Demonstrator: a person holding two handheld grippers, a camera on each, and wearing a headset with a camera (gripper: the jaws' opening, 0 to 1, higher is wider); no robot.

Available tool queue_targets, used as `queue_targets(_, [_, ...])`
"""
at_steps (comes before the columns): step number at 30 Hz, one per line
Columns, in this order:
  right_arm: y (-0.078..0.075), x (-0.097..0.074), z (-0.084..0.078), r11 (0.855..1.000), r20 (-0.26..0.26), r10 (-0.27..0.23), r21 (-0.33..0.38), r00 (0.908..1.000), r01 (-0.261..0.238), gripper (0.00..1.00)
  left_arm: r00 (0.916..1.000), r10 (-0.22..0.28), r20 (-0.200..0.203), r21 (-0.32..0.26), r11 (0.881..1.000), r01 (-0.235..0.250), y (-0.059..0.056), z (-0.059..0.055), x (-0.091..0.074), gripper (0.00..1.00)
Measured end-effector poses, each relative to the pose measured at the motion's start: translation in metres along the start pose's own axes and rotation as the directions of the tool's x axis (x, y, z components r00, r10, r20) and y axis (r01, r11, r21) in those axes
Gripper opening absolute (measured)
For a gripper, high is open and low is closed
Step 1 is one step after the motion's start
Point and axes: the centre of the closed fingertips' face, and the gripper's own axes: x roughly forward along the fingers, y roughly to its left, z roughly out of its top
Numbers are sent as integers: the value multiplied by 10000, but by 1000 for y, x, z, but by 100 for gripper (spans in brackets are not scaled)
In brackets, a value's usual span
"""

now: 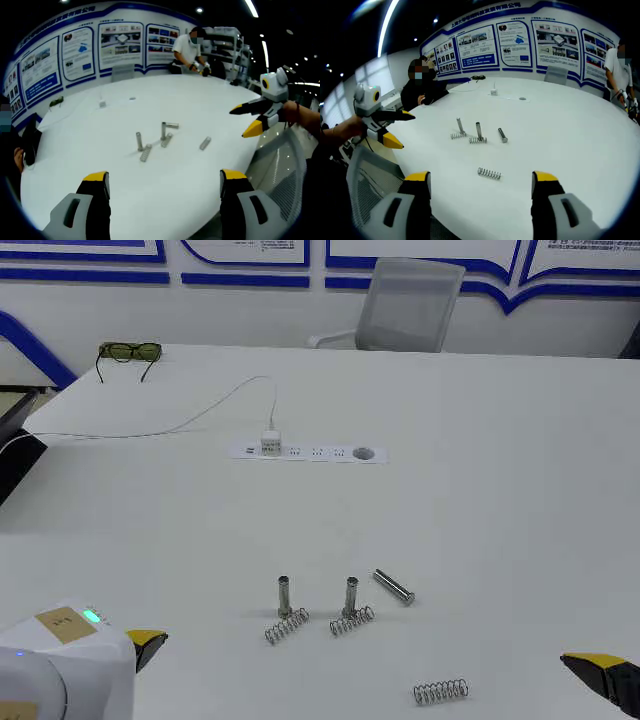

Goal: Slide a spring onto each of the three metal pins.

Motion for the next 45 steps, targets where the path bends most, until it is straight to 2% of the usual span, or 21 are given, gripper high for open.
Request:
queue_targets(17, [1, 1, -3, 10000, -73, 52, 8, 10000, -52, 84, 10000, 0, -73, 55, 10000, 0, -3, -2, -2, 95])
queue_targets(25, [0, 1, -1, 10000, -27, -28, 38, 10000, 28, 82, 10000, 13, 83, -49, 10000, -13, -1, 2, -2, 96])
queue_targets(34, [-8, 5, 3, 10000, -81, -80, -7, 9999, 80, 80, 9999, -31, 142, -128, 9999, 33, -1, 3, 0, 95])
queue_targets(45, [-20, 17, 14, 9994, -120, -124, -317, 9999, 120, 75, 9997, -30, 254, -231, 9997, 36, -3, 4, 2, 93])
